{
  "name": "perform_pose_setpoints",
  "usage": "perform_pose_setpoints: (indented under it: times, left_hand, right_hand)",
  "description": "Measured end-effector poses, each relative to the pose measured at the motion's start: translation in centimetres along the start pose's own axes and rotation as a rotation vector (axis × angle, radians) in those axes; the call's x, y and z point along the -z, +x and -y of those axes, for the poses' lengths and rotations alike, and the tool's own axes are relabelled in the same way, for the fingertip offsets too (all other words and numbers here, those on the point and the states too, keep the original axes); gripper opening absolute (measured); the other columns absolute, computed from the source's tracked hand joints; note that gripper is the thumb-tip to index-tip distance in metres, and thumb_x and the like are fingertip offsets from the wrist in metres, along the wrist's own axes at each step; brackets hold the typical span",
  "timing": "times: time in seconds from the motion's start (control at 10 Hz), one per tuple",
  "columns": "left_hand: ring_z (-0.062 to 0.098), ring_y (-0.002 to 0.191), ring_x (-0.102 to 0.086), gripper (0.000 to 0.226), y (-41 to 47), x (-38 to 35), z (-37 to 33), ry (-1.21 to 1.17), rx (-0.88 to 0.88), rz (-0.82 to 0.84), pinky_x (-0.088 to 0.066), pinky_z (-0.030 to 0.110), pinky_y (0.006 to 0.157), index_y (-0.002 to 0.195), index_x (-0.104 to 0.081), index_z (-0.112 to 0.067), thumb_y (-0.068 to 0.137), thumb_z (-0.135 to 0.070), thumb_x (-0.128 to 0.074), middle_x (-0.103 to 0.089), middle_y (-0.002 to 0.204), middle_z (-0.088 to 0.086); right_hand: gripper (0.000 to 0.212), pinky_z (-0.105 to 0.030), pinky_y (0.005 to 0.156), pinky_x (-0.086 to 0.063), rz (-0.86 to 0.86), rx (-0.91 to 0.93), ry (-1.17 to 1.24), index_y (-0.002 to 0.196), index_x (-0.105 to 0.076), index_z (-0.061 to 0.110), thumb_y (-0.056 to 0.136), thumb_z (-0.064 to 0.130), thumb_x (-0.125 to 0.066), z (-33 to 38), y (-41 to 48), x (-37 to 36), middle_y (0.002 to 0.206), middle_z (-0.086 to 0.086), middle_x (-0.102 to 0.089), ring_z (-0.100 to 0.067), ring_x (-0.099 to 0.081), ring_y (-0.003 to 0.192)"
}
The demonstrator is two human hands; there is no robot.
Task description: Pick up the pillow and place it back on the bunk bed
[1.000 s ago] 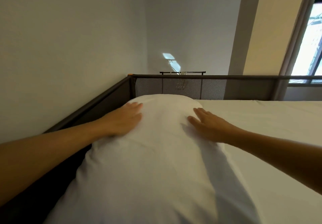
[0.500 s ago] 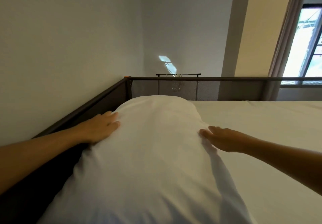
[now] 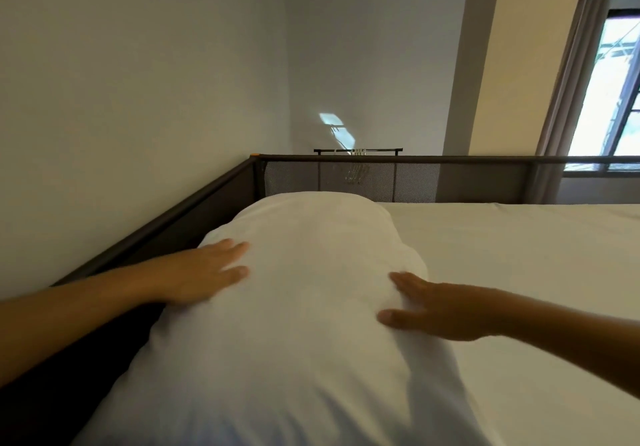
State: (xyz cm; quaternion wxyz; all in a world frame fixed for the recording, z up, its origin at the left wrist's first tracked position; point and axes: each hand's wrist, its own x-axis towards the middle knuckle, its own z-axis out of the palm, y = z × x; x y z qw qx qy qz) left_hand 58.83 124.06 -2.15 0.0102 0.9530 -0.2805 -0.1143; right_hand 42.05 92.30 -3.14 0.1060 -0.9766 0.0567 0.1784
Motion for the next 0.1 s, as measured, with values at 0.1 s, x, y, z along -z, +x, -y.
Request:
perform_pose_setpoints:
  times: [0.1]
  left_hand:
    - [0.015,0.127,-0.051,0.102,-2.13,3.05,2.93,0.143,0.114,-0.027,-0.034,0.029,0.108,0.135,-0.052,-0.026,0.063,-0.091,-0.019,-0.054,0.141,0.001]
  right_hand:
    - [0.119,-0.033,0.115,-0.019,0.010,-0.129,-0.097,0.151,-0.020,0.026,0.050,0.091,-0.023,-2.75,-2.98,2.22,0.157,0.005,-0.029,-0.015,-0.031,0.141]
